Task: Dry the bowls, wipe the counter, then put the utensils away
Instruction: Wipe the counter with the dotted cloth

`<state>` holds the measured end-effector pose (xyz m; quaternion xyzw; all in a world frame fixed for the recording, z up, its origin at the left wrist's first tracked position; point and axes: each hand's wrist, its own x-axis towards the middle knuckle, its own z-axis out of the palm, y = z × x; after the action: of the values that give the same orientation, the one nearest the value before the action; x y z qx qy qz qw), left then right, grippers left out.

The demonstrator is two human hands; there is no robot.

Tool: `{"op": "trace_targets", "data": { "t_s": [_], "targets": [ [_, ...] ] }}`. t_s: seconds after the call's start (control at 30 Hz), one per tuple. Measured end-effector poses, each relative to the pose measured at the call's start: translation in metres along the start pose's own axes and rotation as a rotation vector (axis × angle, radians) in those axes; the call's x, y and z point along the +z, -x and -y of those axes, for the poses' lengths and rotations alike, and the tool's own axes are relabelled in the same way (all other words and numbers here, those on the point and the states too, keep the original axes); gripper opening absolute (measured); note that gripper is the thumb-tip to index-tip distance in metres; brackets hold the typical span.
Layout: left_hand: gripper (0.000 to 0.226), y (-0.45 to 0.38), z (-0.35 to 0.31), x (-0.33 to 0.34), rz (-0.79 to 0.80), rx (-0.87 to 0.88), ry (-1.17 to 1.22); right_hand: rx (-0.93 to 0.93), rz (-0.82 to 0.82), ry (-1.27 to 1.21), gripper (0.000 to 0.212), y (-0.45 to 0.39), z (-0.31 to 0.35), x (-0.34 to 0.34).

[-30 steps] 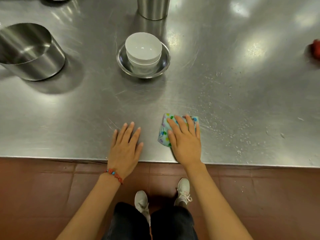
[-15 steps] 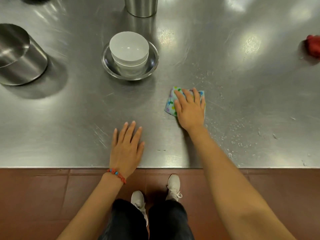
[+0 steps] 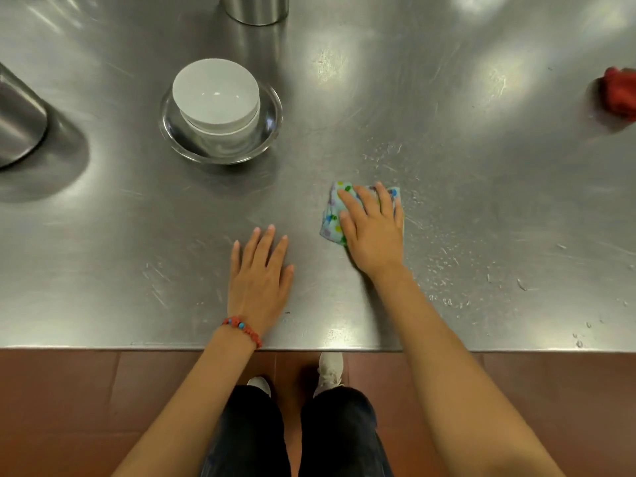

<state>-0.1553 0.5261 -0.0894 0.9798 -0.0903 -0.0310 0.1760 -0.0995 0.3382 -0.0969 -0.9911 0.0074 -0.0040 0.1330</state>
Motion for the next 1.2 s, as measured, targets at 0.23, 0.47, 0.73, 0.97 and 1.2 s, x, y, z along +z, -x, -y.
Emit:
{"op": "trace_targets", "data": {
  "t_s": [0.23, 0.47, 0.73, 0.97, 1.2],
  "targets": [
    [0.049, 0.0, 0.001, 0.006, -0.01, -0.003, -0.043, -0.151, 0.056, -0.016, 0.041, 0.097, -0.006, 0.003],
    [0.05, -0.001, -0.001, 0.005, 0.001, -0.024, -0.059, -0.084, 0.042, -0.006, 0.041, -0.047, -0.03, -0.007],
    [0.052, -0.032, -0.039, 0.006, -0.026, -0.071, 0.033, -0.12, -0.031, -0.029, 0.041, -0.055, -0.022, 0.002],
    [0.049, -0.064, -0.053, 0.023, -0.011, -0.101, -0.012, -0.227, 0.021, 0.027, 0.041, -0.107, -0.042, -0.003],
    [0.051, -0.064, -0.055, 0.024, -0.024, -0.11, -0.044, -0.144, -0.041, -0.008, 0.043, -0.133, -0.039, 0.003]
  ]
}}
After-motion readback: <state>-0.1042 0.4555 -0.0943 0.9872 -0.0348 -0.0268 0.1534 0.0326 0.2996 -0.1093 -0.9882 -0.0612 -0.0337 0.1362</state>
